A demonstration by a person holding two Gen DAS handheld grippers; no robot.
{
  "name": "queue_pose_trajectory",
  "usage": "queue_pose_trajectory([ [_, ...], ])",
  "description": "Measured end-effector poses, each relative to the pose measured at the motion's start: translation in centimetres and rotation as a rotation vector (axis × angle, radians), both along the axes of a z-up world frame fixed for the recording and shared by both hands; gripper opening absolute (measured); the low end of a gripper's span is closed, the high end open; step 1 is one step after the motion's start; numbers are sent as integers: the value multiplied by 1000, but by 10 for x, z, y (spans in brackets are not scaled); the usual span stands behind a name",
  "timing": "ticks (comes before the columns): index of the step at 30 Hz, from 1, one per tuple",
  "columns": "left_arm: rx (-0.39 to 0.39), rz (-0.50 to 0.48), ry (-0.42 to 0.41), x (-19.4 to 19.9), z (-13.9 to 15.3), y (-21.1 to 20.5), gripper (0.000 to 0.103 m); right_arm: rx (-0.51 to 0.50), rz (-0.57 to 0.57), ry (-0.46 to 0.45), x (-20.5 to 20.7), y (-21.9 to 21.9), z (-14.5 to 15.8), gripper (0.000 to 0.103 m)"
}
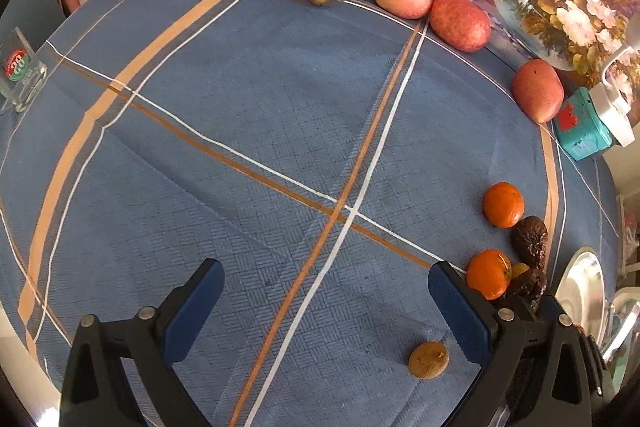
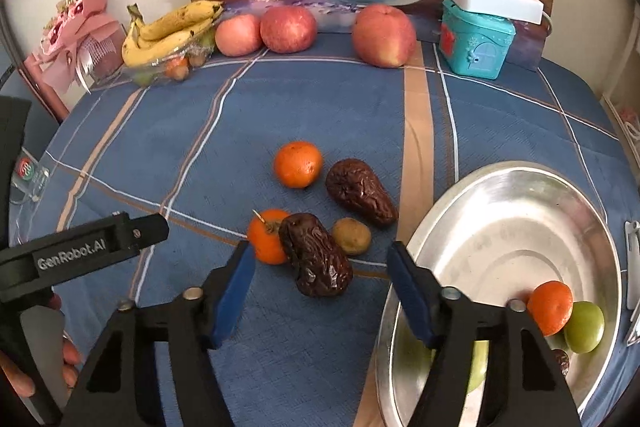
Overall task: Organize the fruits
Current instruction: 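Grasp another dried date with the right tool while the left tool grasps the brown kiwi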
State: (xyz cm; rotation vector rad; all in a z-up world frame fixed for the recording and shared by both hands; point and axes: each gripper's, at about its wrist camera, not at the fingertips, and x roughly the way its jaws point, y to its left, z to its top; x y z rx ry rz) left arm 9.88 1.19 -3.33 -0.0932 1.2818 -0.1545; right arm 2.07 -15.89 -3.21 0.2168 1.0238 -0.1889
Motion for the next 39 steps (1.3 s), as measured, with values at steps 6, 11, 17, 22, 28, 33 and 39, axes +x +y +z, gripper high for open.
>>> queue_pose_trajectory([
  [6,-25,-8,17,0,1,-2,103,-6,-1,28,0,-2,-8,44],
  [11,-46,-51,41,-2,0,-11,103,38,-3,17,-2,-7,-5,29],
  [17,-105,-91,67,-10,2,-20,98,80,-13,33,-7,-6,-2,27],
  [22,-108,-147,92,-18,1,-31,82,108,-19,63,-16,-2,-2,22],
  [28,-149,-196,139,-32,-4,-41,56,128,-26,111,-29,4,-4,23],
  [33,-190,-201,174,-34,-7,-46,36,137,-36,107,-31,2,-3,23],
  [39,-200,-198,174,-30,-12,-45,27,138,-56,101,-31,-7,-2,23],
])
